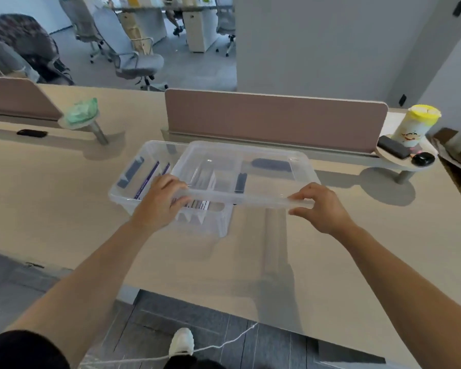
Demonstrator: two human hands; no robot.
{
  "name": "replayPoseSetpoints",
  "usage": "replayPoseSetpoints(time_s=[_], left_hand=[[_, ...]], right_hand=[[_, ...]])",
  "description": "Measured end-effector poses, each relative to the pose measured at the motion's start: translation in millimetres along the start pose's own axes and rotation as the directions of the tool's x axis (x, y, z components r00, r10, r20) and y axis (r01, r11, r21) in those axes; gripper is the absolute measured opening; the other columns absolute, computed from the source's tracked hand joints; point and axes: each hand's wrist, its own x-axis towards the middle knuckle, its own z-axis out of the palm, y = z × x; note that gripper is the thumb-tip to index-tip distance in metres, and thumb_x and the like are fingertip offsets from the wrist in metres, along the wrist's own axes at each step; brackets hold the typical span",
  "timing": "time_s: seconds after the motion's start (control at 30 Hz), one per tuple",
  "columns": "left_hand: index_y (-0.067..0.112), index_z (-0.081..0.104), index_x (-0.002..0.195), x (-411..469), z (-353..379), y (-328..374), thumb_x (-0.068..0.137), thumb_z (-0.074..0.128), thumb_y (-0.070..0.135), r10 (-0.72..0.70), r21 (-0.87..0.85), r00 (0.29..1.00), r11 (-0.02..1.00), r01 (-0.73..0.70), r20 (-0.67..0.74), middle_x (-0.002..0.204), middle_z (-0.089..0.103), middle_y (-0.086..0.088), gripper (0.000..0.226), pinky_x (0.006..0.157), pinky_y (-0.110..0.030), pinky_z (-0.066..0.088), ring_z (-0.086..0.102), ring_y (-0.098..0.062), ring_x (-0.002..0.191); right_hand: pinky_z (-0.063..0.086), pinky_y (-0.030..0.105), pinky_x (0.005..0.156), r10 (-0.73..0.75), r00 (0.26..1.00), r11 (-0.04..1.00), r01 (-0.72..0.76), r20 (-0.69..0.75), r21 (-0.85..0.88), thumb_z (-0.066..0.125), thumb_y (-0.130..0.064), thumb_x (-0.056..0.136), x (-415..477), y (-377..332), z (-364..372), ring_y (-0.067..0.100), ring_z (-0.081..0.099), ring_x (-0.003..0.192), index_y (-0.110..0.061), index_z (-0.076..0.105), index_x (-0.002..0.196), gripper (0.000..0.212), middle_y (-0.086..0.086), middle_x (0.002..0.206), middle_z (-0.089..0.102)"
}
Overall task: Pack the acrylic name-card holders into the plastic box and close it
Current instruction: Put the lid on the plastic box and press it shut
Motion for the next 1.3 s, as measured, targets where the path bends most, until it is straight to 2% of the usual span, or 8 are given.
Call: replayPoseSetpoints(time_s=[0.1, 0.27, 0.53, 0.7, 0.8, 0.97, 1.17, 1.3], left_hand=[[0.004, 0.068, 0.104, -17, -10, -53, 0.087, 0.065, 0.039, -0.048, -0.026, 0.999, 0.999, 0.048, -0.006, 0.103, 0.056, -0.008, 0.039, 0.096, -0.022, 0.033, 0.049, -0.026, 0.103], [0.002, 0.068, 0.1, -26, -19, -140, 0.087, 0.062, 0.037, -0.064, -0.094, 0.998, 0.994, 0.062, -0.013, 0.098, 0.058, -0.013, 0.038, 0.092, -0.018, 0.031, 0.044, -0.02, 0.098], [0.015, 0.068, 0.095, -34, -12, -255, 0.088, 0.05, 0.057, -0.059, -0.145, 0.99, 0.986, 0.077, 0.127, 0.095, 0.06, 0.001, 0.047, 0.086, -0.03, 0.04, 0.052, -0.023, 0.09], [0.018, 0.067, 0.091, -28, -11, -280, 0.084, 0.054, 0.052, -0.004, -0.174, 0.987, 0.984, 0.033, 0.163, 0.094, 0.059, 0.006, 0.037, 0.087, -0.022, 0.036, 0.053, -0.021, 0.092], [0.02, 0.066, 0.09, -27, -12, -286, 0.082, 0.054, 0.056, 0.03, -0.182, 0.984, 0.983, 0.003, 0.176, 0.094, 0.05, 0.015, 0.039, 0.084, -0.031, 0.044, 0.054, -0.021, 0.092], [0.017, 0.068, 0.09, -27, -14, -284, 0.079, 0.053, 0.057, 0.043, -0.216, 0.982, 0.976, -0.002, 0.185, 0.09, 0.045, 0.016, 0.045, 0.08, -0.03, 0.042, 0.043, -0.012, 0.089], [0.014, 0.068, 0.091, -25, -9, -280, 0.079, 0.08, 0.029, 0.023, -0.22, 0.978, 0.975, 0.024, 0.209, 0.091, 0.049, 0.012, 0.022, 0.084, -0.034, 0.045, 0.05, -0.019, 0.095], [0.021, 0.065, 0.088, -22, -11, -281, 0.075, 0.073, 0.052, -0.004, -0.203, 0.967, 0.977, 0.058, 0.256, 0.091, 0.052, 0.013, 0.035, 0.087, -0.038, 0.046, 0.048, -0.013, 0.093]], right_hand=[[0.043, 0.029, 0.089, -0.013, 1.0, 0.999, 0.013, 0.006, -0.032, 0.087, -0.027, 0.075, 23, -32, 42, 0.017, 0.055, 0.093, -0.021, 0.078, 0.103, 0.031, -0.007, 0.094, 0.061], [0.041, 0.027, 0.088, 0.039, 0.999, 0.997, -0.039, 0.005, -0.072, 0.087, -0.024, 0.074, 64, -83, 109, 0.018, 0.054, 0.094, -0.02, 0.078, 0.102, 0.029, -0.006, 0.094, 0.061], [0.041, 0.028, 0.091, 0.184, 0.982, 0.975, -0.177, 0.041, -0.137, 0.086, -0.017, 0.074, 84, -135, 201, 0.011, 0.048, 0.1, -0.021, 0.078, 0.101, 0.029, -0.012, 0.096, 0.059], [0.036, 0.018, 0.083, 0.243, 0.97, 0.963, -0.237, 0.028, -0.13, 0.085, -0.016, 0.075, 89, -152, 211, 0.009, 0.048, 0.101, -0.022, 0.076, 0.099, 0.027, -0.011, 0.097, 0.06], [0.038, 0.024, 0.087, 0.276, 0.96, 0.954, -0.267, 0.051, -0.136, 0.085, -0.021, 0.076, 82, -152, 216, 0.012, 0.047, 0.104, -0.026, 0.074, 0.099, 0.026, -0.014, 0.097, 0.06], [0.04, 0.031, 0.095, 0.284, 0.957, 0.933, -0.262, 0.059, -0.245, 0.081, -0.032, 0.079, 72, -149, 220, 0.011, 0.048, 0.1, -0.032, 0.073, 0.1, 0.022, -0.014, 0.099, 0.062], [0.043, 0.028, 0.084, 0.365, 0.929, 0.921, -0.351, 0.057, -0.169, 0.083, -0.027, 0.078, 68, -147, 217, 0.014, 0.052, 0.102, -0.03, 0.072, 0.094, 0.019, -0.011, 0.097, 0.063], [0.045, 0.026, 0.076, 0.388, 0.915, 0.906, -0.358, 0.106, -0.224, 0.084, -0.029, 0.077, 76, -155, 215, 0.017, 0.056, 0.098, -0.033, 0.066, 0.093, 0.023, -0.007, 0.098, 0.062]])
